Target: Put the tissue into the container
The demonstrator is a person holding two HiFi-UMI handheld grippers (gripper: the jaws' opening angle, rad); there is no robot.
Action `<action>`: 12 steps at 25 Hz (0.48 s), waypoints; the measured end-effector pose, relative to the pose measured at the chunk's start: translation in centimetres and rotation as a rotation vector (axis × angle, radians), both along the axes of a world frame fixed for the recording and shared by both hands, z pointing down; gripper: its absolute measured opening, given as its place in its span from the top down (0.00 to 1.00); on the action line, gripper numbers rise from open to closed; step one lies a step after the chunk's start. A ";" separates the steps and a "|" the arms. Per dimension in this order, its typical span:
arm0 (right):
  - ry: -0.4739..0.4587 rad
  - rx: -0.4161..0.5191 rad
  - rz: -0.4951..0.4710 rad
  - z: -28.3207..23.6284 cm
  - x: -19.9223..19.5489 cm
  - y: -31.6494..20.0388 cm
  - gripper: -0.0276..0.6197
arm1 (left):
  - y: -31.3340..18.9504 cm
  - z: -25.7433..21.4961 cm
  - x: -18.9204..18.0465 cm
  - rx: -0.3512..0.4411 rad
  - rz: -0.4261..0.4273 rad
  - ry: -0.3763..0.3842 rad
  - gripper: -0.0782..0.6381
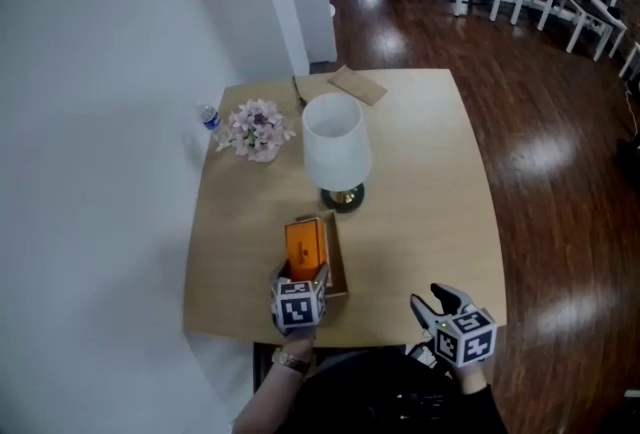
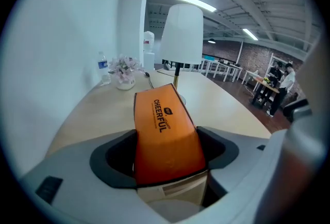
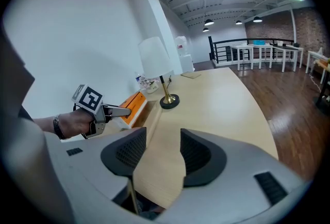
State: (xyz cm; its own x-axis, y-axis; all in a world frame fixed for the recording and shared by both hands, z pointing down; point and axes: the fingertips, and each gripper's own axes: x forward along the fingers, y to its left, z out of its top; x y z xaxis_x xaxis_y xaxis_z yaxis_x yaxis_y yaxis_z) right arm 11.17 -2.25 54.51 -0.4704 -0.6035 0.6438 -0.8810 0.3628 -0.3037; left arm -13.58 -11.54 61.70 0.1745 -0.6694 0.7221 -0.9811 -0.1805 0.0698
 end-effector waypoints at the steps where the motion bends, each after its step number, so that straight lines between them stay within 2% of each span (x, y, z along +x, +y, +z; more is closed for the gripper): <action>1: -0.003 -0.003 0.003 0.2 0.5 0.1 0.65 | -0.2 0.1 0.3 0.001 0.000 -0.014 0.37; 9: -0.024 -0.012 -0.012 1.1 1.9 0.0 0.65 | -1.1 0.6 1.5 -0.007 -0.026 -0.053 0.36; 12: -0.033 0.000 -0.015 1.1 1.9 -0.3 0.65 | -1.2 1.4 2.4 -0.021 -0.005 -0.016 0.33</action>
